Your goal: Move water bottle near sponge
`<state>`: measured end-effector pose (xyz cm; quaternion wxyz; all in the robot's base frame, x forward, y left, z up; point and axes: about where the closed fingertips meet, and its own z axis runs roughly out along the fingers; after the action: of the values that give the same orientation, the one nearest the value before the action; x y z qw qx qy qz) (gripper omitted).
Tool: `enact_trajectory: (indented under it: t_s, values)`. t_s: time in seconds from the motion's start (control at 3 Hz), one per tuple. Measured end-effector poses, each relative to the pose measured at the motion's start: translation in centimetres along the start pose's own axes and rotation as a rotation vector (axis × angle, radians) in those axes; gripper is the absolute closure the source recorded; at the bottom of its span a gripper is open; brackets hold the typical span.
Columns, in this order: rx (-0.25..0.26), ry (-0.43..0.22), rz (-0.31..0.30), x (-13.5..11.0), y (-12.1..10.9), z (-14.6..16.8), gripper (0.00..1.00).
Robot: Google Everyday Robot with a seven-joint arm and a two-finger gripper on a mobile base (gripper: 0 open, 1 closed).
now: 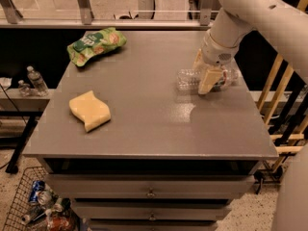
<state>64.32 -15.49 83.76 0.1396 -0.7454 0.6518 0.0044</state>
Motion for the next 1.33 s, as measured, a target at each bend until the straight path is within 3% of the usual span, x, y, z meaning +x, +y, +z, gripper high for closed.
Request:
enact_trajectory:
  t_s: [0.67, 1.0, 1.33]
  values:
    - [0.016, -0.010, 0.002, -2.0, -0.5, -2.9, 0.88]
    - [0.015, -0.012, 0.001, -2.0, -0.6, -2.6, 1.00]
    - [0.015, -0.012, 0.001, -2.0, -0.6, -2.6, 1.00]
